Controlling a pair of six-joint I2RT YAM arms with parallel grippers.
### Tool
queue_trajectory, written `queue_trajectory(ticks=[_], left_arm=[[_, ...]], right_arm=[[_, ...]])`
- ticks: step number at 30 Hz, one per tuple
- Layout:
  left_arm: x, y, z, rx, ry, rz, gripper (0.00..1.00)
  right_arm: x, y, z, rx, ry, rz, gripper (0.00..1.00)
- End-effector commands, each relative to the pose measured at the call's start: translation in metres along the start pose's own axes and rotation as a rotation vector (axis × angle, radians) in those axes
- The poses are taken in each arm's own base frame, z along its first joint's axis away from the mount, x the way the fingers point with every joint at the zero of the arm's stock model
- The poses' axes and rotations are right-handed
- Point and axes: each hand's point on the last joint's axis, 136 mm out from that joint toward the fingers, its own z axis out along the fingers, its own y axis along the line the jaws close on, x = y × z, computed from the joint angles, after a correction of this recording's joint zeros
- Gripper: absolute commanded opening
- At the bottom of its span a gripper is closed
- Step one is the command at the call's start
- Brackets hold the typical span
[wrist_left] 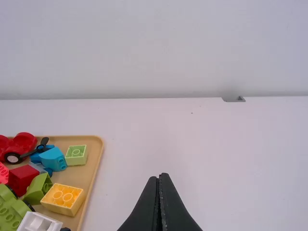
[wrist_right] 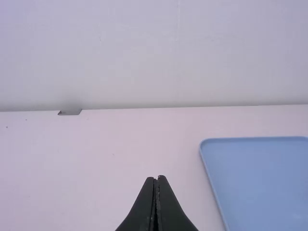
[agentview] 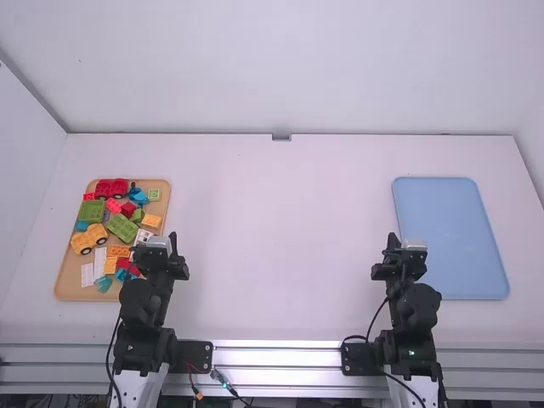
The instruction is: Assemble lego blocks to make yellow taxi
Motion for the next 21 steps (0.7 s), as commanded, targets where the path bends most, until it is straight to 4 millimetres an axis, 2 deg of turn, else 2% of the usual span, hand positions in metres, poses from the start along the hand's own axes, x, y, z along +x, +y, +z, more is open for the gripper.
queue_trajectory(ticks=[1,10,17,18,21], left_arm=[[0.000,0.000,0.000,0.000,0.000,0.000,0.00],[-0.003,0.003,0.000,-0.018,0.013,0.006,0.04],[-0.011,0.010,0.000,-0.058,0.055,0.019,0.10],[-0.019,0.018,0.000,-0.098,0.100,0.030,0.16],[-0.026,0.026,0.001,-0.125,0.137,0.049,0.21]], right_arm=[[0.000,0.000,0.000,-0.002,0.000,-0.003,0.00],[-0.005,0.002,0.000,-0.009,0.005,-0.006,0.04],[-0.014,0.005,0.002,-0.022,0.023,-0.020,0.10],[-0.024,0.007,0.005,-0.026,0.042,-0.031,0.16],[-0.032,0.008,0.008,-0.031,0.054,-0.052,0.21]])
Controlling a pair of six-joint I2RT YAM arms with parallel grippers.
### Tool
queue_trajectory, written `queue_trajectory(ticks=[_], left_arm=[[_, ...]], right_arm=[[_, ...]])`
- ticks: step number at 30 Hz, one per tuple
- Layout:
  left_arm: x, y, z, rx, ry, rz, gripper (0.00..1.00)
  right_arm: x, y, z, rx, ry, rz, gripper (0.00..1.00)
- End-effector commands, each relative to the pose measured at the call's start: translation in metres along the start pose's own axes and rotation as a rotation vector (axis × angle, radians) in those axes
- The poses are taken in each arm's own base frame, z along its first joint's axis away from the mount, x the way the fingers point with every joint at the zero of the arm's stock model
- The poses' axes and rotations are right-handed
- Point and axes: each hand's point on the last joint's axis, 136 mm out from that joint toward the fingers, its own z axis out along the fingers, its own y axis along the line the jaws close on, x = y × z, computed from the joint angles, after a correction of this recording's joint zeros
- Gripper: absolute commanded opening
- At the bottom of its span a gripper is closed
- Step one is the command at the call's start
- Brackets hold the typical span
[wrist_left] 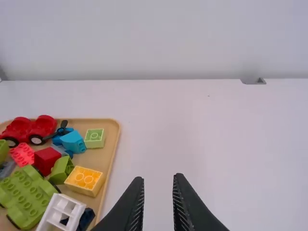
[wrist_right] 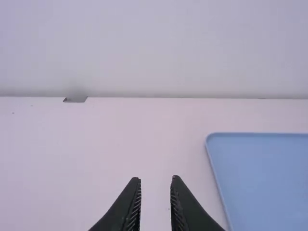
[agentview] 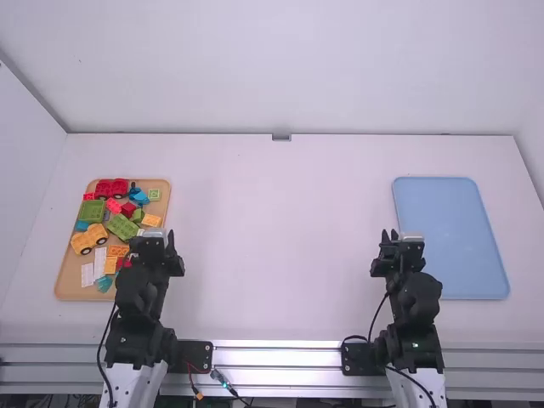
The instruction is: Assemble lego blocks to make yellow taxi
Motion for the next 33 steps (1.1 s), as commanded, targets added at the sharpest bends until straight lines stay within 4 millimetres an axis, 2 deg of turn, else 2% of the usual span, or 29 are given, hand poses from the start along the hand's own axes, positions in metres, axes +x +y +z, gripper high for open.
queue_trajectory(ticks=[1,4,15,20,25,31,33], left_arm=[[-0.017,0.011,-0.002,-0.048,0.000,0.025,0.21],[-0.019,0.013,-0.002,-0.055,0.013,0.033,0.22],[-0.044,0.045,0.003,-0.178,0.196,0.089,0.44],[-0.054,0.059,0.010,-0.240,0.252,0.019,0.52],[-0.057,0.076,0.019,-0.317,0.331,-0.093,0.63],[-0.066,0.087,0.030,-0.294,0.439,0.046,0.74],[-0.068,0.104,0.028,-0.326,0.494,0.043,0.78]], right_arm=[[-0.022,0.000,0.000,0.004,-0.024,-0.020,0.21],[-0.024,0.000,0.001,0.002,-0.020,-0.028,0.22],[-0.066,0.009,0.023,-0.028,-0.009,-0.110,0.44],[-0.081,0.013,0.036,-0.041,-0.002,-0.139,0.52],[-0.099,0.020,0.057,-0.056,-0.003,-0.175,0.63],[-0.113,0.027,0.079,-0.072,0.003,-0.210,0.74],[-0.117,0.031,0.088,-0.078,0.006,-0.224,0.78]])
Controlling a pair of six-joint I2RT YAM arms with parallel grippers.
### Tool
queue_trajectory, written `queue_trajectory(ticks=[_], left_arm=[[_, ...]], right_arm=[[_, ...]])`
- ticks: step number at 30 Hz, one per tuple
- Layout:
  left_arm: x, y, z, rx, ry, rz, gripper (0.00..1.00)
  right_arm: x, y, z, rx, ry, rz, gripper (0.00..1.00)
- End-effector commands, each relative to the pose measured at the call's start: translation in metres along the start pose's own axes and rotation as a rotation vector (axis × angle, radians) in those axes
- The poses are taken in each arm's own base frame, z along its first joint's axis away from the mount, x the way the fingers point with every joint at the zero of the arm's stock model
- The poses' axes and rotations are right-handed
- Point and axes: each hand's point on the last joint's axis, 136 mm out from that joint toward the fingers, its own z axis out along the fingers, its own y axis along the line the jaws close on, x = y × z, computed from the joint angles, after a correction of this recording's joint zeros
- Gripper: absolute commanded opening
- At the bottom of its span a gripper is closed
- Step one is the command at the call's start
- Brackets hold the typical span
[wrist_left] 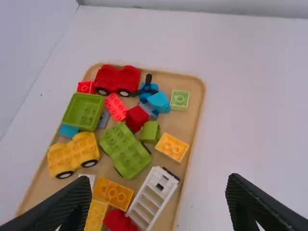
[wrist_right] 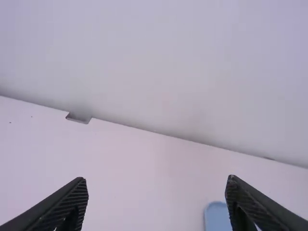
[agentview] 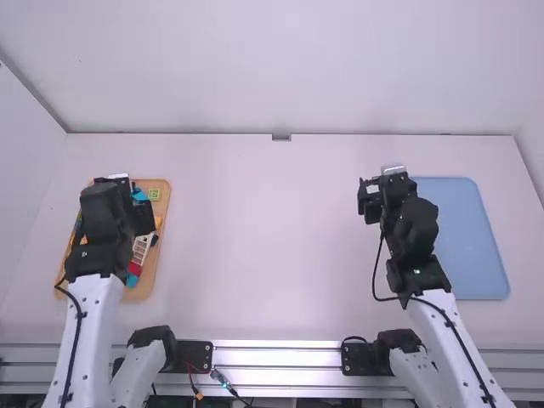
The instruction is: Assemble lego blocks to make yellow taxi
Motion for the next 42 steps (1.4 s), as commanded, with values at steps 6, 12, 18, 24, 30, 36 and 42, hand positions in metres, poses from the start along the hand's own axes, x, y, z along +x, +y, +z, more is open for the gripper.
queue_trajectory(ticks=[6,12,18,24,30,36,42], left_arm=[[-0.026,0.063,0.012,0.003,0.106,0.104,0.86],[-0.020,0.104,0.053,0.108,0.286,0.349,0.93],[0.001,0.116,0.095,0.258,0.442,0.625,0.97],[0.017,0.133,0.136,0.328,0.508,0.813,0.99],[0.040,0.140,0.157,0.368,0.590,0.935,1.00],[0.053,0.136,0.165,0.431,0.596,0.986,0.96],[0.068,0.130,0.162,0.486,0.609,0.954,0.89]], right_arm=[[-0.025,0.002,0.025,-0.007,-0.017,-0.047,0.86],[-0.033,0.012,0.044,-0.049,-0.022,-0.070,0.94],[-0.039,0.022,0.053,-0.099,-0.038,-0.081,0.98],[-0.041,0.023,0.058,-0.100,-0.039,-0.034,0.99],[-0.048,0.022,0.058,-0.098,-0.062,0.031,0.99],[-0.050,0.022,0.057,-0.097,-0.069,0.053,0.99],[-0.050,0.022,0.057,-0.097,-0.069,0.053,0.99]])
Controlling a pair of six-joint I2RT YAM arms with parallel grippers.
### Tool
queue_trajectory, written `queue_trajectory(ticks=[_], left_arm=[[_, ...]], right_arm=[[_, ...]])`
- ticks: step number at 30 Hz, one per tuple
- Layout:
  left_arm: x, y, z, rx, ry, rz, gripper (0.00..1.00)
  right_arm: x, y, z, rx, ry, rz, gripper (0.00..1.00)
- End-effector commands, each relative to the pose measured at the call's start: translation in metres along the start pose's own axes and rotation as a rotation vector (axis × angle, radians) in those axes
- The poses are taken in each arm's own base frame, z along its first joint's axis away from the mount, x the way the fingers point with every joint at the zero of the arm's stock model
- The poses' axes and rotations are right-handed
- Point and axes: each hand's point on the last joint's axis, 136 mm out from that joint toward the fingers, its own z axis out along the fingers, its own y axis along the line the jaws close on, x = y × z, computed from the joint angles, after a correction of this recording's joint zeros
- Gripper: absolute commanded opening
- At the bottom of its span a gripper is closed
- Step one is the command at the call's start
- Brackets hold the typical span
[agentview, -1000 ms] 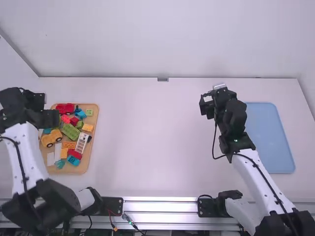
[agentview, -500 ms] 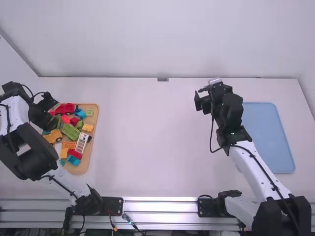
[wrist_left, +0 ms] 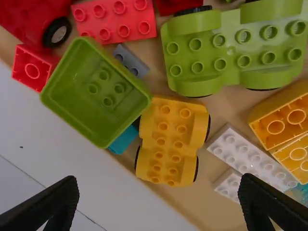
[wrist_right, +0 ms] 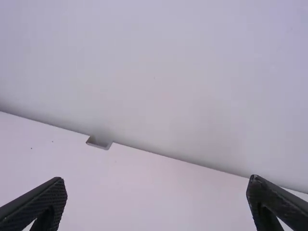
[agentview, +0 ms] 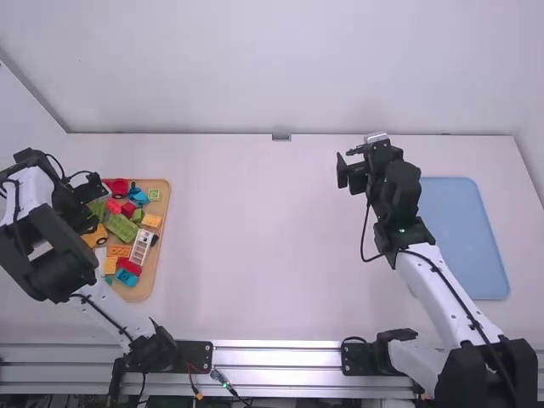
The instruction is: Assemble lego blocks to make yellow taxi
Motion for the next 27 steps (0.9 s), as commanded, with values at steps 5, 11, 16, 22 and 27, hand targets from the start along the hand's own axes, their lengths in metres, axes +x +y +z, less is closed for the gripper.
queue_trajectory(ticks=[5,11,16,22,27], left_arm=[[-0.001,-0.018,0.015,0.065,-0.066,0.007,0.89],[0.001,-0.021,0.033,0.052,-0.056,-0.002,0.86],[0.002,-0.023,0.045,0.049,-0.053,-0.004,0.86],[0.004,-0.020,0.057,0.051,-0.058,-0.022,0.85],[0.008,-0.024,0.076,0.098,-0.044,-0.040,0.84]], right_arm=[[-0.018,-0.001,0.001,0.000,-0.037,0.009,0.99],[-0.018,0.000,0.001,-0.001,-0.038,0.009,0.99],[-0.018,-0.001,0.001,0.000,-0.038,0.053,0.99],[-0.018,-0.001,0.001,0.000,-0.038,0.052,0.99],[-0.019,-0.001,0.001,0.000,-0.042,0.053,0.99]])
